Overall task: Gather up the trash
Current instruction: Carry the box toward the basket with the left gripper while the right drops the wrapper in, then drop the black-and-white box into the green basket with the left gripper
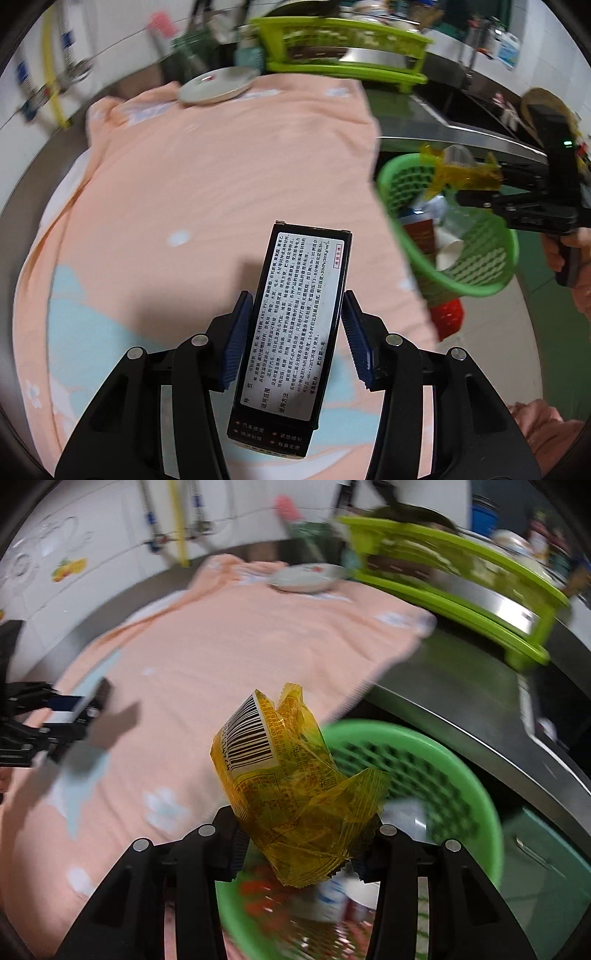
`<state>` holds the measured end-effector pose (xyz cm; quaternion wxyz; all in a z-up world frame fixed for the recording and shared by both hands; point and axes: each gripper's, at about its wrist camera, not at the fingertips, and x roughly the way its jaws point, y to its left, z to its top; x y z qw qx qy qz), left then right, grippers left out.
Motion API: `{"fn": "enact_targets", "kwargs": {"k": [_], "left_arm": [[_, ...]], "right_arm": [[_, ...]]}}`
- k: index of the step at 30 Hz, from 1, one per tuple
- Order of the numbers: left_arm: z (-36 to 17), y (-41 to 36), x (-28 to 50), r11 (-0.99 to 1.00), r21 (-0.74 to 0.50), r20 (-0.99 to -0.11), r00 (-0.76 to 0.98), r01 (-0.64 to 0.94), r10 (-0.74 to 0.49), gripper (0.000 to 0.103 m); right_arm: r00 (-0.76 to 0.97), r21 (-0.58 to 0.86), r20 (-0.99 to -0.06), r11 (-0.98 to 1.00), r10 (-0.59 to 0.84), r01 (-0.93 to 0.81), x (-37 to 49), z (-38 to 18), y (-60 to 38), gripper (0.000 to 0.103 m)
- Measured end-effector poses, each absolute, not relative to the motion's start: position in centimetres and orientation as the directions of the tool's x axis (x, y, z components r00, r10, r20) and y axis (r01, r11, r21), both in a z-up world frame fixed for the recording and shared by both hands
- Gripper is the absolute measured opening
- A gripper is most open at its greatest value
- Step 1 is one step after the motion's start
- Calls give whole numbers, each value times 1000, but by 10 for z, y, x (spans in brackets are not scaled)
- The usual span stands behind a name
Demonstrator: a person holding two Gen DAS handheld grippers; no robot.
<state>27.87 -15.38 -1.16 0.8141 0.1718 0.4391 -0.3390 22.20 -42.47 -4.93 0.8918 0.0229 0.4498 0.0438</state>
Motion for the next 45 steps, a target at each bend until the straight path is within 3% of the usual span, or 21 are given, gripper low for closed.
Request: {"fn": "enact_targets", "kwargs": {"k": [4,5,6,8,22,32,34,42,45], "left_arm": [[-5,-193,266,675,-38,-823,361,736,-439,49],[-3,-204,263,666,-45,-821,353,745,-450,49],[-2,-214,260,654,-55,-818,341,755,-463,49],[-1,-231,254,638,-59,-816,331,768,-474,49],[-19,-333,224,578,-156,-823,218,801,-524,49],[-40,-364,218,587,-199,-834,179,785,-522,52],[-41,-366,217,595,-203,-831,184,778,-525,60],[-31,-353,210,615,-206,-807,224,761,-547,61],[-23,-340,207,639,-188,-792,270,746,-548,74]], "right_arm": [[570,94,-819,995,68,16,206,-63,-459,44],[568,104,-820,994,69,30,203,-65,-466,49],[567,113,-820,993,71,38,202,-66,-470,63],[579,115,-813,992,62,56,194,-67,-478,76],[633,130,-774,985,31,111,156,-46,-510,79],[662,154,-749,979,26,136,127,-37,-527,83],[666,160,-746,977,27,140,122,-36,-529,84],[671,177,-741,974,38,141,108,-37,-523,85],[677,171,-735,977,38,131,104,-34,-515,86]]}}
